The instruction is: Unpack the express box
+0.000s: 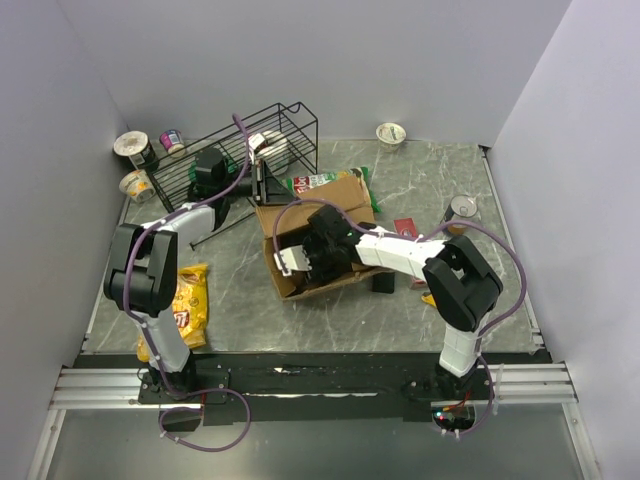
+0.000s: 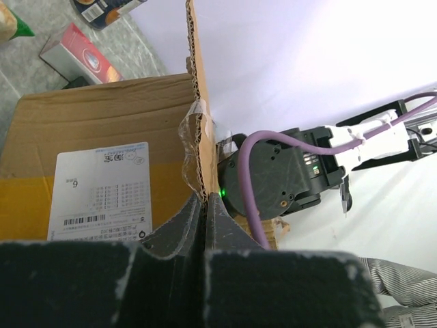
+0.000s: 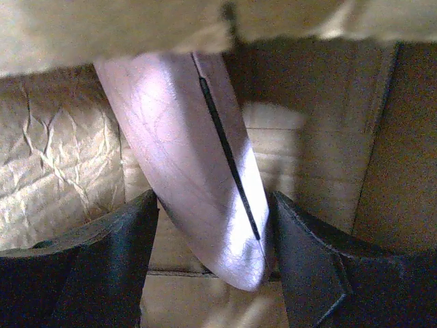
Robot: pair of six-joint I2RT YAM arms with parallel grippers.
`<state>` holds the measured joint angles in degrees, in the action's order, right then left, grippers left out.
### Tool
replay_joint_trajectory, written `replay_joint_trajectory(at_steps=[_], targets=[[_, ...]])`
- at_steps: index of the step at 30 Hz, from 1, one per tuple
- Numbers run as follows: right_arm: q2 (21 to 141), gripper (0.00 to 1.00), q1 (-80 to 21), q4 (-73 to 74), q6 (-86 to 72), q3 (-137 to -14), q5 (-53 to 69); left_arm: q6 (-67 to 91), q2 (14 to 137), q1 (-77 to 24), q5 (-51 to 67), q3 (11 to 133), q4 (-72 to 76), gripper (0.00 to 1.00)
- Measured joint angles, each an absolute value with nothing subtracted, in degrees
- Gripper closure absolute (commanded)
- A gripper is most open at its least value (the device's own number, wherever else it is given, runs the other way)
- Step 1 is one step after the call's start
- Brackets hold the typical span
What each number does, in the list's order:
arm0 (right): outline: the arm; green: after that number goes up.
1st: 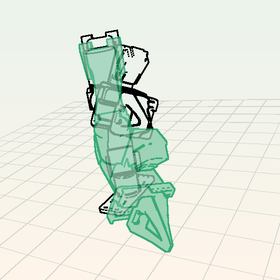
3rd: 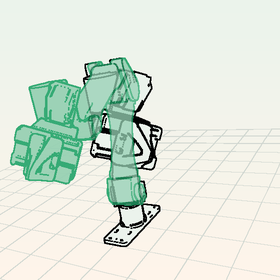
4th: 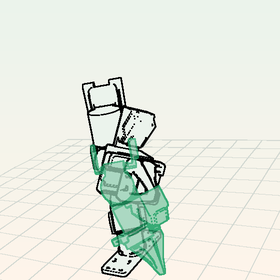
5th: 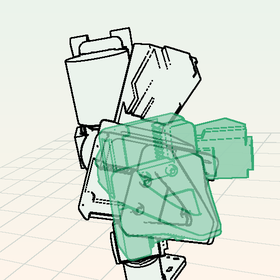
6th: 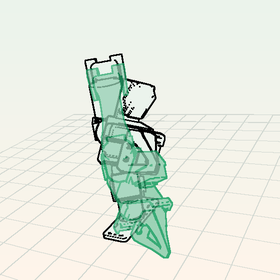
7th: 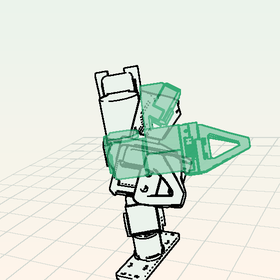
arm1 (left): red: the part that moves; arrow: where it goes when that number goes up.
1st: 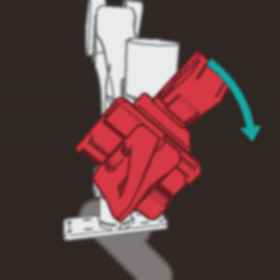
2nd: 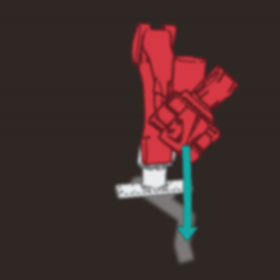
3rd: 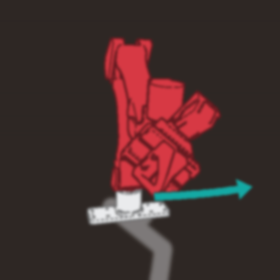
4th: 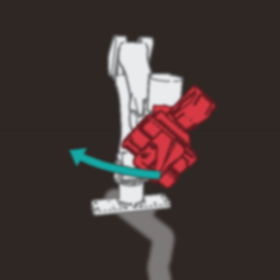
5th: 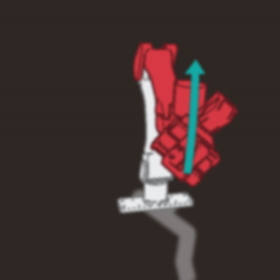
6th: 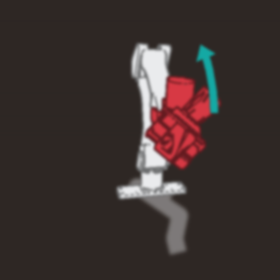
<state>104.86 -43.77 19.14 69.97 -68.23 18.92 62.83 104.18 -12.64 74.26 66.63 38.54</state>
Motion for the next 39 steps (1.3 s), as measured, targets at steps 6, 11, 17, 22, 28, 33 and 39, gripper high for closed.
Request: replay_joint_trajectory(at_steps=[6,11,17,22,28,33,39], targets=[[104.62,0.96,-44.80,16.93,71.68,-66.28,15.33,65.78,104.86,-12.67,75.22,66.81,42.52,0.99],[102.10,1.00,-44.53,14.24,71.59,-63.53,15.03,66.94,104.97,-12.91,75.75,66.81,43.92,0.99],[94.39,1.00,-43.77,12.88,66.50,-57.12,16.03,65.30,104.92,-15.09,76.20,66.83,41.95,0.99],[86.06,1.00,-43.24,14.55,60.38,-56.69,17.91,61.10,104.81,-15.51,75.92,67.55,36.86,0.99],[80.86,1.00,-43.07,17.10,56.40,-57.67,19.73,60.55,104.71,-15.46,75.94,67.61,35.94,0.99],[79.09,1.00,-42.74,21.82,55.00,-58.22,20.62,58.76,104.71,-15.46,76.05,68.40,33.52,0.99],[74.35,1.00,-40.05,31.73,53.08,-63.57,21.74,50.87,104.71,-15.42,75.33,72.10,22.48,0.99]])
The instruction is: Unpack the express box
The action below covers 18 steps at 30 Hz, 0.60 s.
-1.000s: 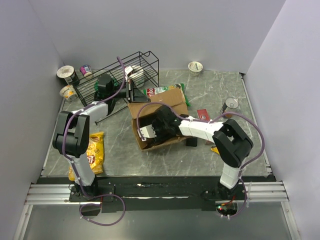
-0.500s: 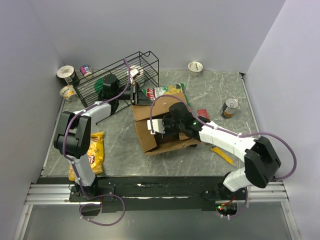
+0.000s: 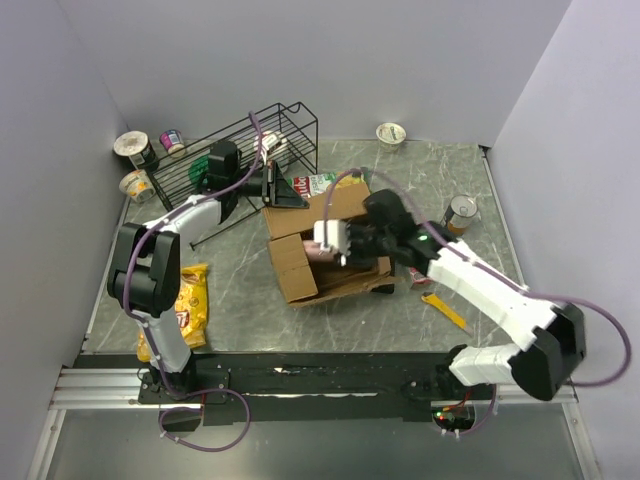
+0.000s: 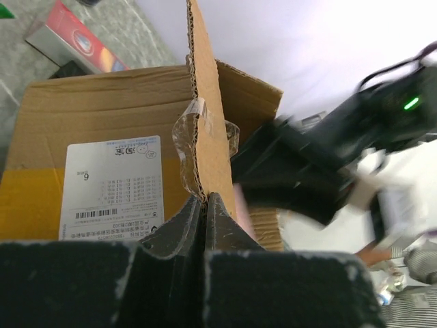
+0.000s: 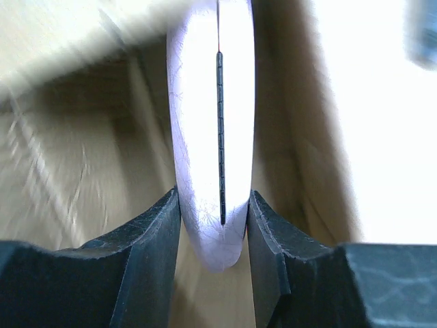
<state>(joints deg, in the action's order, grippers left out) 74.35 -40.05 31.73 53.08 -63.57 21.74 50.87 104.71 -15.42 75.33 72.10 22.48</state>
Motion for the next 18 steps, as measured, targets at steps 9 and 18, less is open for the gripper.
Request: replay_joint_trajectory(at_steps=[9,18], targets=[[63.29,1.00,-26.02,45.34,40.21,-80.55,26.20,38.87,104.71,-15.40,73.17,76.07,8.19,0.88],[55.16,1.00,-8.29,44.75,18.33,-68.47,23.03,20.86,106.00,-15.35,62.70,85.84,-10.41,0.65]])
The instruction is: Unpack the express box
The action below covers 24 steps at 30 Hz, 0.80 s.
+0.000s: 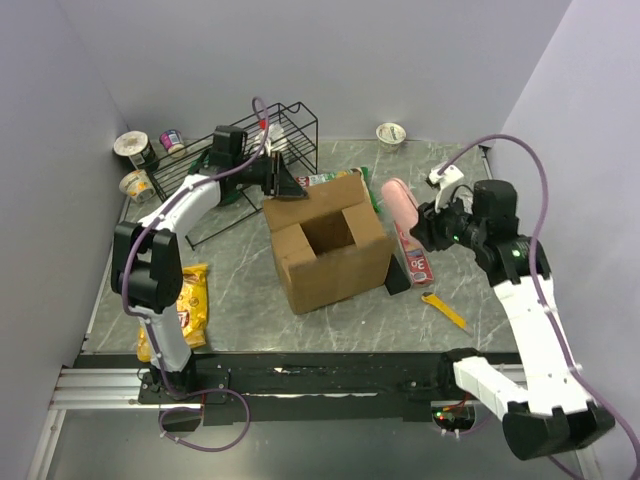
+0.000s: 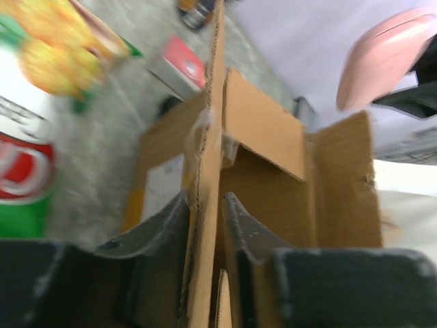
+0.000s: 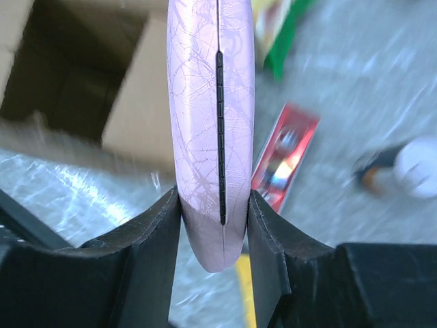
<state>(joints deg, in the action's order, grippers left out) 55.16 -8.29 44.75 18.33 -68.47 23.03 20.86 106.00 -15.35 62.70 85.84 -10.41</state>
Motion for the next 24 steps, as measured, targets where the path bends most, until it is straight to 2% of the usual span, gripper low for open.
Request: replay_joint_trajectory(at_steps=[3,5,9,12,13,15,16,17,21,24], targets=[[58.15,1.00,-7.42,44.51,14.31,-65.84,21.87,15.51,107.83,-15.35,59.33,91.11,-15.51,0.52],[61.28,1.00,-6.98,44.03,12.36,-64.51,21.54,13.19,108.27,-15.33,57.74,92.58,-17.85,0.02],[65.41,1.00,-6.02,41.36,9.78,-60.49,20.80,10.68,108.62,-15.35,55.96,93.47,-21.04,0.04],[66.87,0.62,-5.72,39.13,8.62,-57.28,19.75,9.76,108.62,-15.35,55.11,93.51,-22.26,0.04],[67.29,0.34,-5.69,38.76,8.32,-56.75,19.42,9.58,108.62,-15.35,54.98,93.67,-22.59,0.04],[68.45,0.19,-5.32,37.85,7.16,-55.96,18.76,9.10,108.62,-15.35,54.54,94.19,-23.51,0.04],[68.95,0.07,-5.04,37.43,6.61,-55.83,18.31,8.91,108.60,-15.35,54.28,94.70,-23.92,0.04],[69.36,0.00,-4.69,36.99,6.15,-55.86,18.11,8.58,108.60,-15.35,54.00,95.26,-24.32,0.04],[69.71,0.00,-3.95,37.50,6.52,-57.21,18.04,7.07,107.90,-15.35,52.66,98.28,-26.04,0.04],[69.65,0.00,-3.97,40.03,6.70,-62.59,17.37,6.44,106.30,-15.35,50.30,101.56,-28.38,0.04]])
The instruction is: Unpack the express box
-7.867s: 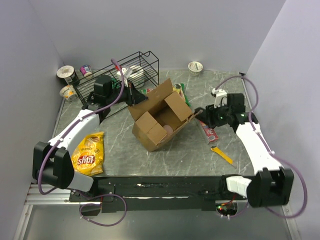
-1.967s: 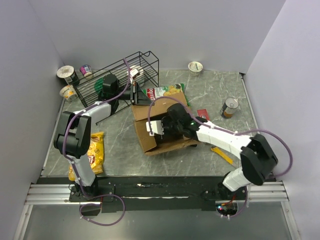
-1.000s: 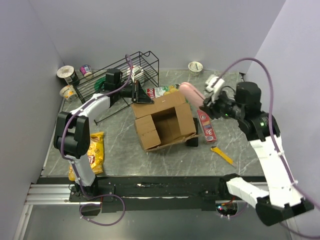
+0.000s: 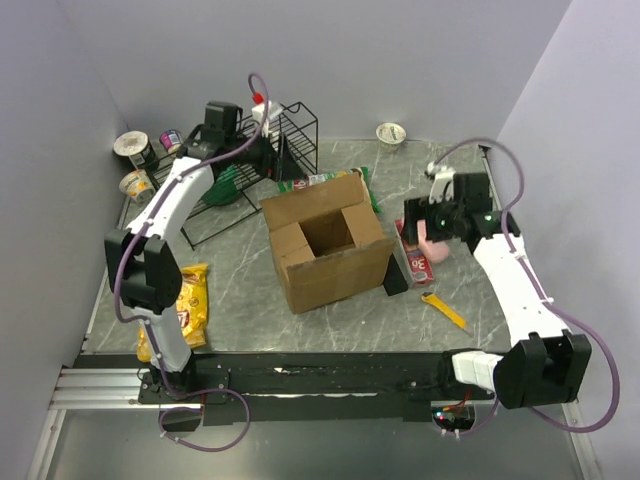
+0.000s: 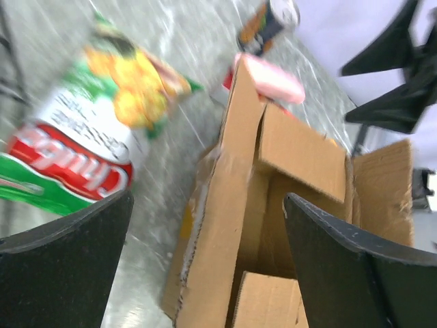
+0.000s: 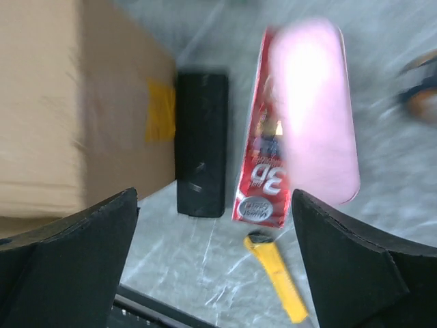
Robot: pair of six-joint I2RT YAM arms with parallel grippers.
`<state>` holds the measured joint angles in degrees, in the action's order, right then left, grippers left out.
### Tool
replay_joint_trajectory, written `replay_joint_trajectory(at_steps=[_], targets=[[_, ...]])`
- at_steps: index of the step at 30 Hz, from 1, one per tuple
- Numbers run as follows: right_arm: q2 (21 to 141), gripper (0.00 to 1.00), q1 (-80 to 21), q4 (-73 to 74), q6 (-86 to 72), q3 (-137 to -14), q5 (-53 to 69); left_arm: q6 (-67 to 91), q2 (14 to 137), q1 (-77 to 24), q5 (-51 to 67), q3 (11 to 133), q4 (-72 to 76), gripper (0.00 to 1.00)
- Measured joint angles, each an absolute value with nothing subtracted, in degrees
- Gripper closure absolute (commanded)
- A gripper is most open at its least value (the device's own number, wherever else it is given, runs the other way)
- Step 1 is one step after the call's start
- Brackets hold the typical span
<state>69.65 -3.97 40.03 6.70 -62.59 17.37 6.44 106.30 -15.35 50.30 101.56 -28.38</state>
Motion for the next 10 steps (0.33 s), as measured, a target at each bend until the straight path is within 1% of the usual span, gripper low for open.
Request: replay_joint_trajectory(at_steps=[4,7,10], targets=[[69.60,0.00,-3.97,43.94,2.85,-74.67,10.31,5.19,102.72,-15.33,46.11,105.91,-30.24,0.04],[70.06,0.00,-3.97,47.18,0.36,-85.01,4.10,4.97,98.15,-14.85,42.65,106.17,-30.26,0.04],[72.47,0.00,-3.97,50.74,-0.49,-98.10,-0.47,4.99,93.93,-13.76,39.48,106.08,-29.93,0.04]])
